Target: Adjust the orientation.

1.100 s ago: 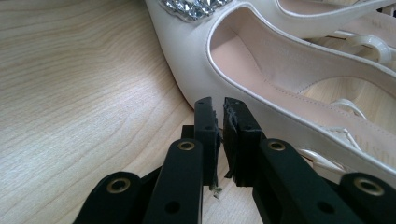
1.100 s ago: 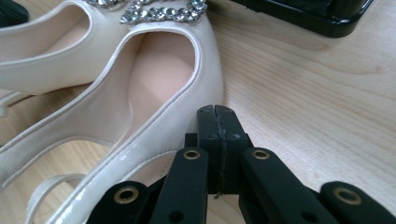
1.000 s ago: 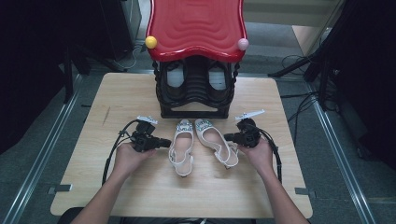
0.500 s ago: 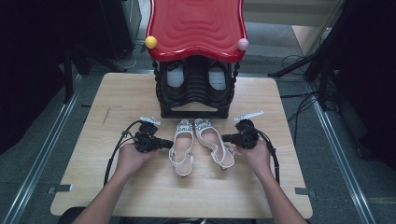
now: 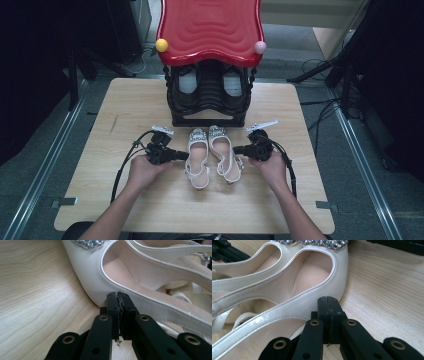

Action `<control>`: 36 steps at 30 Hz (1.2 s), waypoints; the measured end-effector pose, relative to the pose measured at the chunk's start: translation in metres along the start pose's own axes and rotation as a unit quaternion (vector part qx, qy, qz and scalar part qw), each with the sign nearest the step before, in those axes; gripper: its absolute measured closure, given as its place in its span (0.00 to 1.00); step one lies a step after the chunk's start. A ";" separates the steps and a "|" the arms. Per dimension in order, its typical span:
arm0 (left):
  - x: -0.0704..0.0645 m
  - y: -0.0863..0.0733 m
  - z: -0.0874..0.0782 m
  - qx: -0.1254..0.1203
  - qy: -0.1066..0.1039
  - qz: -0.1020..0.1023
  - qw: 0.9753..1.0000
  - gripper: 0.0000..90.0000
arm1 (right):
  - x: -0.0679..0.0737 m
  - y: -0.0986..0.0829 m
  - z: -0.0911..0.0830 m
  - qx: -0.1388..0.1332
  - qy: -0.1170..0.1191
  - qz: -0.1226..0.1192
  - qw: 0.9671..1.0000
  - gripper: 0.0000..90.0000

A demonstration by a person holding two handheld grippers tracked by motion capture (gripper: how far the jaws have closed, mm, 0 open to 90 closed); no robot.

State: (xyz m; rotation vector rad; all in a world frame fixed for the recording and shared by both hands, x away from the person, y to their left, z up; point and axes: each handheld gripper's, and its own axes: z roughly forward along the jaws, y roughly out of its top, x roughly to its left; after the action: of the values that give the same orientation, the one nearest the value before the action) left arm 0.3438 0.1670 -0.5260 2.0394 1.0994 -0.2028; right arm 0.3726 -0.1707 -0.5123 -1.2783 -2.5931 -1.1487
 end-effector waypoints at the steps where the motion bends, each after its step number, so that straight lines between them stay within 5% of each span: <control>1: -0.001 0.000 0.001 0.000 -0.006 0.000 1.000 0.98 | 0.000 0.000 0.000 0.001 0.001 0.003 1.000 1.00; 7: -0.007 -0.001 0.007 0.001 -0.035 -0.006 0.999 0.98 | -0.001 0.000 0.000 0.000 0.003 0.005 1.000 1.00; 16: -0.015 -0.003 0.014 0.006 -0.028 -0.002 1.000 0.98 | -0.002 0.002 -0.004 0.005 -0.012 -0.002 1.000 0.97; 23: -0.018 -0.003 0.014 0.012 -0.030 0.011 0.999 0.98 | 0.001 0.005 -0.019 -0.020 -0.014 -0.007 1.000 0.94; 29: -0.026 -0.003 0.000 -0.001 -0.002 0.039 0.999 0.91 | 0.009 0.010 -0.028 -0.040 -0.017 -0.017 0.999 0.88; 36: -0.025 -0.006 -0.013 -0.009 0.010 0.035 0.999 0.75 | 0.017 0.013 -0.028 -0.049 -0.005 -0.019 0.999 0.83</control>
State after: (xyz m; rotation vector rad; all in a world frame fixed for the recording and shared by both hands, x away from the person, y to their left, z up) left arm 0.3214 0.1622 -0.5084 2.0638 1.0357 -0.1364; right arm 0.3624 -0.1723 -0.4785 -1.2601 -2.6087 -1.2935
